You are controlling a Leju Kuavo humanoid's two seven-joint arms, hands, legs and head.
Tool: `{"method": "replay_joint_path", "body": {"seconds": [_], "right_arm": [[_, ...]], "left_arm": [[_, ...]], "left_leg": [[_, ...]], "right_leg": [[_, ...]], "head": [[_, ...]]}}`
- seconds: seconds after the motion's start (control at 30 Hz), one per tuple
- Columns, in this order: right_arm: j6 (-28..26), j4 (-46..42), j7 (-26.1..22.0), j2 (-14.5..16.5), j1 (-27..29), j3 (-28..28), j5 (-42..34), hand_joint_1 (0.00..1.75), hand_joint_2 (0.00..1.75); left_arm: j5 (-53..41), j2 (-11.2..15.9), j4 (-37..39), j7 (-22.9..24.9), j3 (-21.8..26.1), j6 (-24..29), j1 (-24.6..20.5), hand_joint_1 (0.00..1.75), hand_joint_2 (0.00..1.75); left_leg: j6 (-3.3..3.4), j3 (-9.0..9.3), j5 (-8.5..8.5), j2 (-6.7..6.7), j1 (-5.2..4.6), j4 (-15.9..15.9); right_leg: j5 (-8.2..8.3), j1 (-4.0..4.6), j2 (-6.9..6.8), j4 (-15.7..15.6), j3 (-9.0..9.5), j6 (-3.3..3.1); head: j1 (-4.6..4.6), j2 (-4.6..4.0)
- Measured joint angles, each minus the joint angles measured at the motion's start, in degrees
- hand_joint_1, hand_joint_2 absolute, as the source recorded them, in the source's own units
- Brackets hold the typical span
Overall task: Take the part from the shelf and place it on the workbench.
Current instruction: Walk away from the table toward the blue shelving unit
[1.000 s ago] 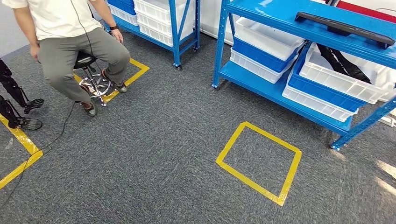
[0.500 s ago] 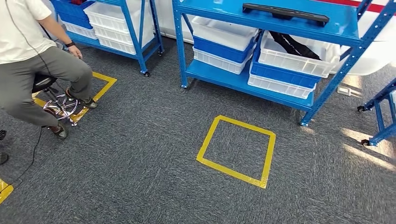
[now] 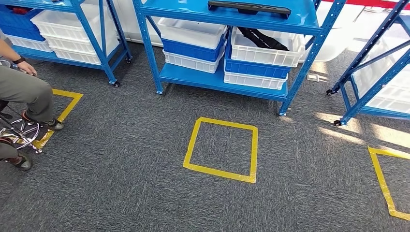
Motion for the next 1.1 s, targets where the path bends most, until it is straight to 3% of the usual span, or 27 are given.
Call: {"method": "replay_joint_path", "body": {"seconds": [0.07,0.13,0.17,0.2,0.27,0.3,0.37,0.47,0.5,0.53,0.63,0.7,0.77,0.8,0.83,0.9,0.93,0.97,1.0,1.03,1.07,1.1], "right_arm": [[0.01,0.0,-0.01,-0.03,-0.08,0.01,0.11,0.0,0.87],[0.02,0.0,-0.02,-0.01,-0.14,0.07,0.51,0.0,0.0],[0.07,0.0,-0.01,-0.02,-0.08,0.13,0.75,0.0,0.0],[0.12,0.0,0.02,-0.05,0.02,0.19,0.96,0.0,0.0],[0.26,0.0,0.06,-0.19,0.13,0.28,1.27,0.0,0.0],[0.33,0.0,0.07,-0.22,0.11,0.33,1.37,0.0,0.0],[0.57,0.01,0.1,-0.2,0.04,0.45,1.56,0.0,0.0],[0.9,0.02,0.2,-0.13,0.04,0.64,1.68,0.0,0.0],[0.98,0.07,0.26,0.0,0.08,0.68,1.69,0.0,0.0],[1.08,0.13,0.32,0.07,0.11,0.7,1.69,0.0,0.0],[1.21,0.31,0.54,0.14,-0.09,0.77,1.75,0.0,0.0],[1.11,0.35,0.6,-0.06,-0.24,0.8,1.76,0.0,0.0],[1.01,0.46,0.63,0.02,-0.1,0.82,1.74,0.0,0.0],[0.97,0.45,0.64,-0.13,0.03,0.82,1.73,0.0,0.0],[0.93,0.47,0.65,-0.24,0.18,0.82,1.71,0.0,0.0],[0.84,0.48,0.66,-0.46,0.47,0.81,1.67,0.0,0.0],[0.82,0.62,0.66,-0.18,0.6,0.81,1.66,0.0,0.0],[0.79,0.72,0.66,0.01,0.69,0.81,1.66,0.0,0.0],[0.76,0.79,0.66,0.17,0.75,0.81,1.64,0.0,0.0],[0.73,0.85,0.69,0.33,0.78,0.81,1.59,0.0,0.0],[0.66,0.76,0.72,0.1,0.75,0.81,1.55,0.0,0.0],[0.57,0.68,0.75,-0.05,0.65,0.8,1.51,0.0,0.0]], "left_arm": [[0.0,-0.05,-0.01,-0.13,0.03,-0.04,0.05,0.0,0.0],[0.0,0.03,-0.01,-0.24,0.07,-0.06,0.19,0.0,0.0],[0.0,0.05,-0.01,-0.27,0.08,-0.07,0.21,0.0,0.0],[0.0,0.05,0.0,-0.25,0.08,-0.07,0.19,0.0,0.0],[0.01,0.02,0.0,-0.06,0.09,-0.05,0.16,0.0,0.0],[0.03,0.02,0.0,0.04,0.1,-0.05,0.14,0.0,0.0],[0.08,0.13,-0.01,0.11,0.12,-0.06,0.1,0.0,0.0],[0.11,0.32,-0.02,0.1,0.14,-0.05,0.07,0.0,0.0],[0.11,0.47,-0.08,-0.02,0.15,-0.08,0.06,0.0,0.0],[0.1,0.58,-0.11,-0.21,0.15,-0.15,0.06,0.0,0.0],[0.02,0.84,-0.15,-0.87,0.16,-0.23,0.1,0.0,0.0],[-0.08,0.82,-0.11,-1.01,0.18,-0.18,-0.09,0.0,0.0],[-0.14,0.82,-0.13,-1.02,0.19,-0.18,-0.24,0.0,0.0],[-0.15,0.68,-0.1,-1.01,0.19,-0.2,-0.16,0.0,0.0],[-0.18,0.53,-0.07,-1.0,0.19,-0.22,0.02,0.0,0.0],[-0.22,0.46,-0.03,-0.99,0.19,-0.24,0.45,0.0,0.0],[-0.25,0.69,-0.04,-0.99,0.19,-0.24,0.58,0.0,0.0],[-0.28,0.88,-0.06,-1.0,0.18,-0.23,0.6,0.0,0.0],[-0.33,1.08,-0.07,-1.02,0.16,-0.22,0.55,0.0,0.0],[-0.37,1.18,-0.09,-1.03,0.15,-0.21,0.41,0.0,0.0],[-0.4,1.04,-0.07,-1.05,0.13,-0.2,0.2,0.0,0.0],[-0.45,0.92,-0.04,-1.02,0.12,-0.19,-0.06,0.0,0.0]], "left_leg": [[0.7,0.09,0.3,1.52,0.04,-0.43],[0.84,-0.06,0.29,2.82,-0.03,-0.42],[0.8,-0.11,0.27,3.28,-0.01,-0.4],[0.71,-0.13,0.25,3.65,0.05,-0.38],[0.26,0.02,0.14,4.04,0.24,-0.29],[-0.14,0.09,-0.02,4.13,0.14,-0.16],[-0.7,0.19,-0.4,4.19,-0.12,0.1],[0.47,0.21,-0.31,4.09,-0.12,0.14],[0.94,0.48,-0.16,4.06,-0.13,-0.38],[1.19,1.14,-0.14,4.07,-0.16,-1.33],[2.53,5.22,1.23,4.03,-0.25,-7.5],[2.5,6.93,2.3,4.24,0.28,-10.2],[1.38,7.24,2.45,4.18,1.51,-10.74],[0.41,7.33,2.28,4.05,2.37,-10.71],[-0.87,7.51,1.94,3.87,3.42,-10.52],[-3.99,7.71,0.58,3.56,5.52,-9.06],[-5.58,7.64,-0.57,3.39,6.5,-7.48],[-6.97,7.35,-1.93,3.34,7.1,-5.91],[-8.05,7.3,-3.18,3.31,7.57,-4.62],[-8.73,7.47,-4.06,3.31,8.02,-3.71],[-9.31,7.26,-4.3,3.45,8.13,-3.12],[-9.46,6.68,-4.14,3.46,8.25,-1.92]], "right_leg": [[-2.97,0.03,-3.16,5.72,-2.82,-0.37],[-5.95,-0.12,-4.5,12.69,-6.18,-0.34],[-6.36,-0.28,-4.74,14.18,-6.73,0.04],[-5.91,-0.49,-4.93,13.53,-6.12,0.6],[-3.3,-1.05,-5.53,6.44,-1.84,1.83],[-2.1,-1.12,-5.94,2.62,0.27,2.09],[-0.81,-1.3,-6.4,-1.53,2.63,1.61],[-0.47,-1.31,-6.31,-1.83,2.91,0.87],[-0.17,-1.33,-6.37,-1.66,2.96,0.96],[0.48,-1.48,-6.56,-1.54,3.0,1.43],[1.59,-1.97,-6.6,-0.66,3.02,2.72],[-0.37,-1.96,-5.81,3.37,0.89,2.31],[-2.81,-2.44,-5.48,9.19,-2.78,2.25],[-3.09,-3.0,-5.49,10.52,-3.83,2.83],[-2.48,-3.78,-5.52,9.9,-3.88,3.75],[0.29,-5.87,-5.56,4.51,-1.82,6.9],[0.01,-6.6,-5.55,2.47,-1.13,7.69],[-0.74,-6.95,-5.74,1.89,-0.78,7.57],[-2.24,-6.97,-5.85,2.56,-0.79,6.55],[-3.8,-6.57,-5.93,3.48,-0.59,5.03],[-3.9,-6.05,-5.87,3.91,0.42,3.92],[-3.95,-5.64,-5.84,3.68,1.22,3.07]], "head": [[0.22,0.0],[0.32,0.0],[0.31,0.0],[0.33,0.0],[0.38,0.0],[0.43,0.0],[0.32,0.0],[0.04,0.0],[0.09,0.0],[0.22,0.0],[-0.03,-0.01],[-0.43,-0.02],[-0.1,-0.02],[-0.04,-0.02],[0.1,-0.02],[0.2,-0.02],[0.49,-0.02],[0.62,-0.02],[0.56,-0.02],[0.09,-0.02],[-0.61,-0.02],[-1.32,-0.02]]}}
